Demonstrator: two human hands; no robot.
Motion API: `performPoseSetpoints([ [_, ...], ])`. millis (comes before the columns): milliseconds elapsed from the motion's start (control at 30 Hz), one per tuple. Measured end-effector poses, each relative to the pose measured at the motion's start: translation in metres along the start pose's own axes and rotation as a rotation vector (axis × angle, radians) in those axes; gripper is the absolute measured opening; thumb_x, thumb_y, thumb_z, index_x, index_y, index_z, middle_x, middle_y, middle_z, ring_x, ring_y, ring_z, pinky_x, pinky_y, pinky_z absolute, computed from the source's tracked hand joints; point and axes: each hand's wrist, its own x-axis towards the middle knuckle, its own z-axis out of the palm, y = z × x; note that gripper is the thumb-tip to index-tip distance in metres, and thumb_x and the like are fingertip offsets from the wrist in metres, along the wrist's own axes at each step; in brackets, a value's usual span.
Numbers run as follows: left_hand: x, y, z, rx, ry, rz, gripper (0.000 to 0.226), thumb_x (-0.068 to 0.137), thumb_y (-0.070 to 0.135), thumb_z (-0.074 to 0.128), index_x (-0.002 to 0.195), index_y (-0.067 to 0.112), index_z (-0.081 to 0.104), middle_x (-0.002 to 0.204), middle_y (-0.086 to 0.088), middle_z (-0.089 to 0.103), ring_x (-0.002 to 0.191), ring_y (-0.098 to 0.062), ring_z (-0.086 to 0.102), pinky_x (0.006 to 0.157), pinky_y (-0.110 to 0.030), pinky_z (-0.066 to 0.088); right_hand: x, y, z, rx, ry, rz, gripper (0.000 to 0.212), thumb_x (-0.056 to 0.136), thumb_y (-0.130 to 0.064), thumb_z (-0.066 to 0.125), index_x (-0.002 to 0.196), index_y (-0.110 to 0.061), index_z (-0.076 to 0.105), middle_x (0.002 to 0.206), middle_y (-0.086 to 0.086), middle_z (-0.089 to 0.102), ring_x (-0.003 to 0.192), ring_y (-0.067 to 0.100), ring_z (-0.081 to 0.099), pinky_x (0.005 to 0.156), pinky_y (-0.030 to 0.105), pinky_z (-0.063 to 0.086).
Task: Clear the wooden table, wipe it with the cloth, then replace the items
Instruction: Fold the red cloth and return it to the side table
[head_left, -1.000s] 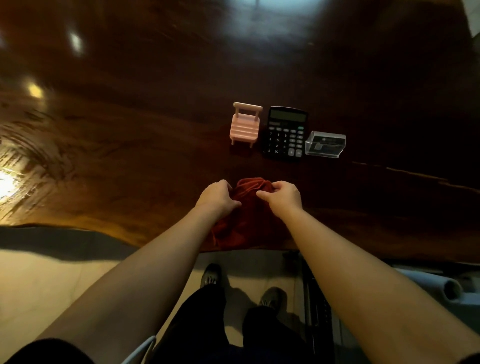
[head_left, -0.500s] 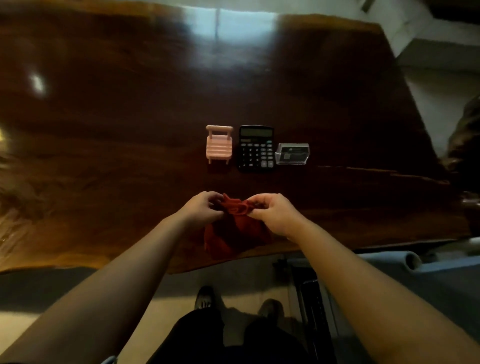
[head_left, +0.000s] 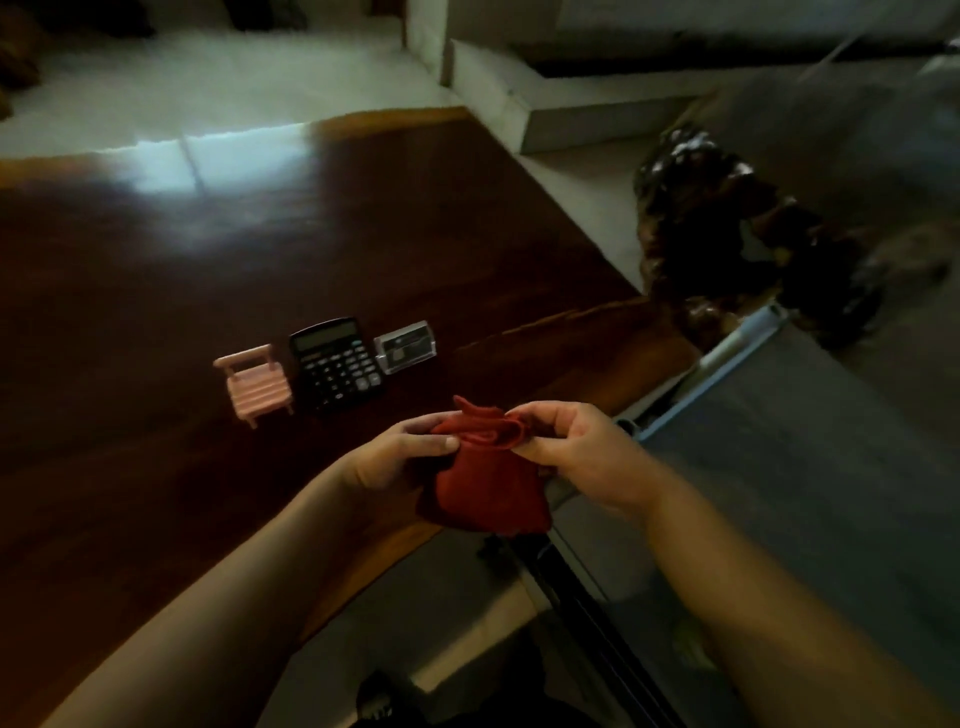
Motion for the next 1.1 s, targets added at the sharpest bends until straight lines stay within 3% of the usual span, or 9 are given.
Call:
performPoseSetpoints([
  [167,0.052,0.010,0.058,0.127,-0.141,-0.121,0.045,0.092,0.023,0.073,0.133,0.007,0.061,0.114,-0.015,0.069,0.100,-0.028,0.069,0.087,-0.040,0.054,-0.066,0.019,-0.054,0.150,0.233,-0.044,0.024,0.090,-0.024,0.071,0.113,-0.018,0.075,0.112,0.010,0.074,0.106,0.029,0.070,0.088,0.044,0.058],
  [300,0.088,0.018,0.112,0.197,-0.136,-0.150,0.041,0.084,0.030,0.082,0.114,0.005,0.070,0.106,-0.015,0.072,0.095,-0.027,0.071,0.081,-0.036,0.057,-0.113,0.046,-0.095,0.290,0.459,-0.022,0.019,0.085,-0.016,0.073,0.103,-0.018,0.078,0.107,0.012,0.076,0.100,0.032,0.072,0.079,0.039,0.058],
  [467,0.139,0.019,0.176,0.496,-0.084,-0.231,0.050,0.085,0.034,0.079,0.123,0.005,0.066,0.124,-0.018,0.068,0.111,-0.036,0.068,0.099,-0.054,0.051,-0.156,0.091,-0.142,0.367,0.705,0.071,0.017,0.091,-0.014,0.069,0.094,-0.026,0.080,0.101,0.008,0.078,0.088,0.022,0.075,0.065,0.030,0.058],
  [600,0.177,0.013,0.226,0.669,-0.017,-0.296,0.080,0.067,0.048,0.085,0.134,0.012,0.059,0.122,-0.009,0.069,0.106,-0.025,0.070,0.095,-0.045,0.056,-0.175,0.130,-0.172,0.467,0.887,0.149,0.012,0.092,-0.009,0.069,0.100,-0.013,0.077,0.092,0.009,0.079,0.076,0.020,0.075,0.055,0.027,0.055],
  [633,0.188,0.009,0.236,0.700,0.008,-0.299,0.078,0.069,0.045,0.085,0.135,0.014,0.058,0.120,-0.006,0.069,0.102,-0.020,0.071,0.090,-0.040,0.058,-0.178,0.139,-0.180,0.497,0.925,0.164,0.012,0.092,-0.008,0.069,0.101,-0.012,0.076,0.091,0.010,0.079,0.075,0.020,0.075,0.054,0.028,0.055],
  [733,0.218,-0.003,0.260,0.713,0.069,-0.324,0.049,0.084,0.030,0.079,0.128,0.014,0.064,0.116,-0.006,0.072,0.100,-0.021,0.072,0.091,-0.041,0.058,-0.180,0.161,-0.197,0.554,0.994,0.211,0.011,0.091,-0.007,0.068,0.100,-0.011,0.074,0.086,0.009,0.078,0.071,0.020,0.074,0.054,0.030,0.055],
  [800,0.236,-0.010,0.271,0.794,0.093,-0.345,0.041,0.087,0.029,0.076,0.124,0.015,0.066,0.115,-0.007,0.072,0.102,-0.023,0.071,0.094,-0.044,0.057,-0.180,0.173,-0.208,0.562,1.015,0.234,0.010,0.092,-0.005,0.067,0.099,-0.010,0.073,0.081,0.007,0.078,0.069,0.019,0.073,0.056,0.032,0.056],
  [1000,0.269,-0.030,0.284,0.962,0.208,-0.348,0.044,0.090,0.032,0.074,0.129,0.013,0.064,0.118,-0.005,0.069,0.104,-0.021,0.068,0.094,-0.038,0.055,-0.161,0.194,-0.228,0.406,1.071,0.299,0.011,0.090,0.000,0.068,0.090,-0.010,0.068,0.087,0.013,0.072,0.072,0.020,0.065,0.063,0.030,0.053],
  [1100,0.276,-0.035,0.277,0.935,0.288,-0.326,0.052,0.090,0.036,0.074,0.134,0.013,0.058,0.125,-0.004,0.065,0.107,-0.021,0.066,0.093,-0.037,0.055,-0.148,0.205,-0.238,0.291,1.046,0.322,0.009,0.091,-0.001,0.068,0.098,-0.005,0.070,0.091,0.012,0.070,0.079,0.020,0.063,0.067,0.028,0.049],
])
